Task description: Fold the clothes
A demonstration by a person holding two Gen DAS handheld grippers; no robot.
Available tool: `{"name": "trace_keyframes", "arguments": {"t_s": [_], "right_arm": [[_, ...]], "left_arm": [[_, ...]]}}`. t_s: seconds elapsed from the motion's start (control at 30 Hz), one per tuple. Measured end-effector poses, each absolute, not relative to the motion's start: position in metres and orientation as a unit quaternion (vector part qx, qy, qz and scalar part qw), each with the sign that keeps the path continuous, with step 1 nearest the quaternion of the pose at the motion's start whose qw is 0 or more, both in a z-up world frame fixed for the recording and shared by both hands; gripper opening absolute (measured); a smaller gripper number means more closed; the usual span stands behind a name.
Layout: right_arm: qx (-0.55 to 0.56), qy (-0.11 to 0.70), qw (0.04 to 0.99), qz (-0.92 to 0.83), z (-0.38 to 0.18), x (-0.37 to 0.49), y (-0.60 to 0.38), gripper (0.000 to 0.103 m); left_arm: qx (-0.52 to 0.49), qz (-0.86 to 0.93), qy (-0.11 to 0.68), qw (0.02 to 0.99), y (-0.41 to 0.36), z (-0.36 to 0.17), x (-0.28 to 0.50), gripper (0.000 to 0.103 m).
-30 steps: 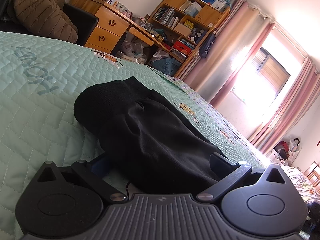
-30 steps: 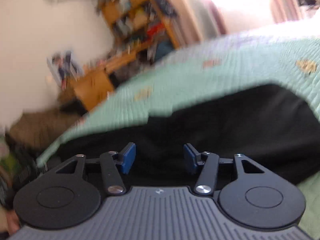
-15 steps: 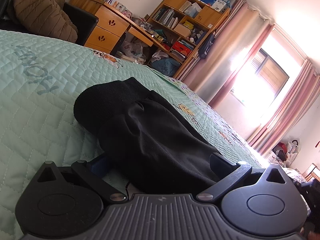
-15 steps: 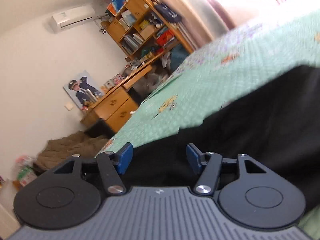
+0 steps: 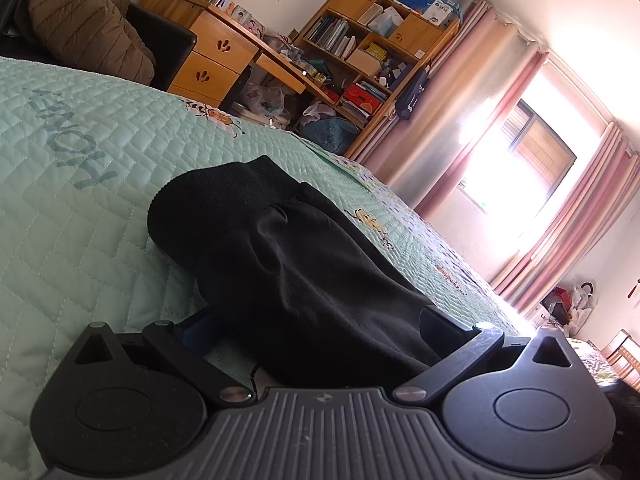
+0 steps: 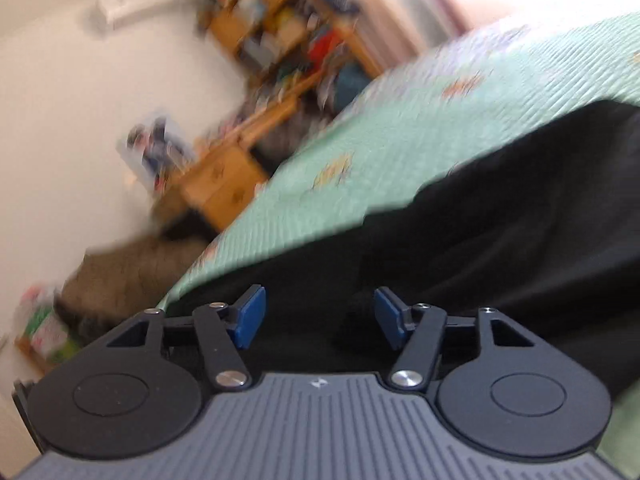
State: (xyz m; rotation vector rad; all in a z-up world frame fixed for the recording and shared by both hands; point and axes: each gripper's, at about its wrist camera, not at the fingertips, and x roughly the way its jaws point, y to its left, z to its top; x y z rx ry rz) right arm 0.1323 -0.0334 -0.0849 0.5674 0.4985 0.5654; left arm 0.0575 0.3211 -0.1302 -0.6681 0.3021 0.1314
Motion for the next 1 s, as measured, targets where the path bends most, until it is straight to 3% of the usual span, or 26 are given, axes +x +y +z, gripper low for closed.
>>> {"name": "trace_keyframes", "arguments": {"t_s": [0.2,0.37,0.67,0.77,0.83,1.0], "right_arm": [[0.24,0.234,0.909,0.247,-0.091,0.064,-0.084,0.064],[0.231,0.244,0.916,0.217,-0.108,0.03,-0.105,0.065],[0.233,0.25,0.912,0.227,-0.128,0.053,-0.096,0.066],[0.243,0.25,0.909,0.23,-0.131,0.05,-0.097,0.066],[0.241,0.249,0.909,0.231,-0.131,0.048,-0.096,0.066],[0.245,0.25,0.907,0.235,-0.133,0.048,-0.095,0.067]], "left_arm": [[-0.344,0.076,0.168,0.921,0.324,-0.124,0.065,0.102],[-0.428,0.106,0.156,0.884,0.337,-0.119,0.074,0.102],[-0.574,0.115,0.137,0.799,0.37,-0.121,0.092,0.102],[-0.59,0.103,0.129,0.791,0.372,-0.121,0.088,0.102],[-0.584,0.102,0.133,0.794,0.372,-0.119,0.082,0.093],[-0.582,0.112,0.144,0.792,0.377,-0.123,0.057,0.095]]}}
